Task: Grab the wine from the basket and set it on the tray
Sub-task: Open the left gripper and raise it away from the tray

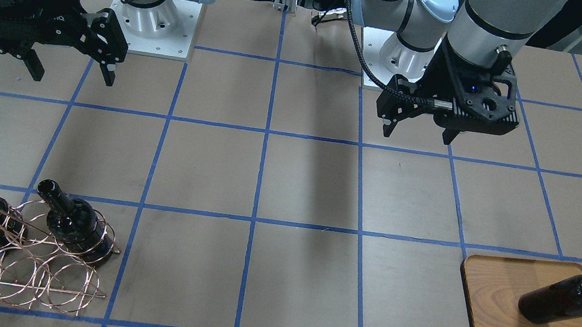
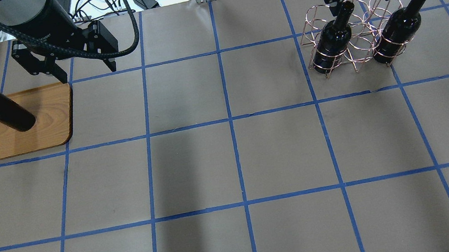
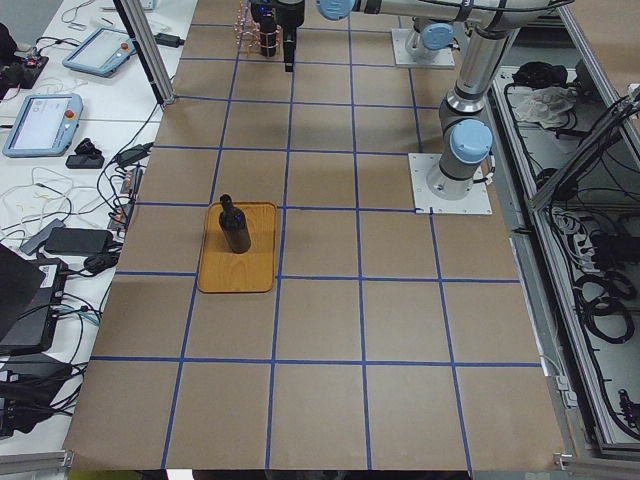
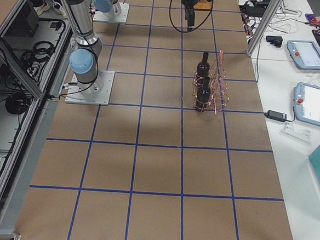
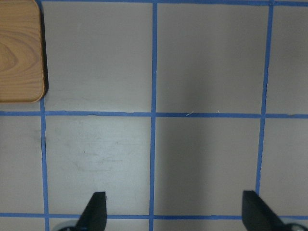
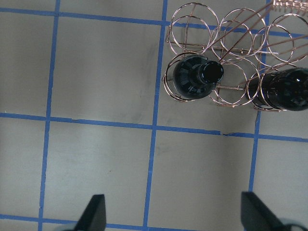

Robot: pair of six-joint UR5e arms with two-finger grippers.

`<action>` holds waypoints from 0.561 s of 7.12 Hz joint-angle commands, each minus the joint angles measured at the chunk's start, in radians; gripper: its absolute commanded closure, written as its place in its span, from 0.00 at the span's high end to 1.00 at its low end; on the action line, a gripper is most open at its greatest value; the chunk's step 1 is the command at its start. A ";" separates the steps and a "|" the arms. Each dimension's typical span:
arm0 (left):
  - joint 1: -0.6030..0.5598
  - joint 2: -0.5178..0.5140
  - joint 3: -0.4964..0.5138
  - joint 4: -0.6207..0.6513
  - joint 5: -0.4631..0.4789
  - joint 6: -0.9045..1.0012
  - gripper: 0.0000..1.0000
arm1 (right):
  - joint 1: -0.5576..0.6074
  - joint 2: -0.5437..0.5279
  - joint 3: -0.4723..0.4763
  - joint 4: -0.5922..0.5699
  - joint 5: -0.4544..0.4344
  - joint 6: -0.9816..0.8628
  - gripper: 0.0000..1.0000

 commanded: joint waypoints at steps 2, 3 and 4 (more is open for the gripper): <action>-0.002 0.002 0.003 -0.026 -0.005 0.002 1.00 | 0.000 0.000 0.006 0.001 0.003 0.001 1.00; -0.002 0.011 -0.001 -0.026 -0.005 0.002 1.00 | 0.000 0.000 0.004 -0.001 0.001 0.001 1.00; -0.002 0.014 -0.003 -0.026 -0.005 0.003 1.00 | 0.000 0.000 0.006 -0.001 0.001 0.002 1.00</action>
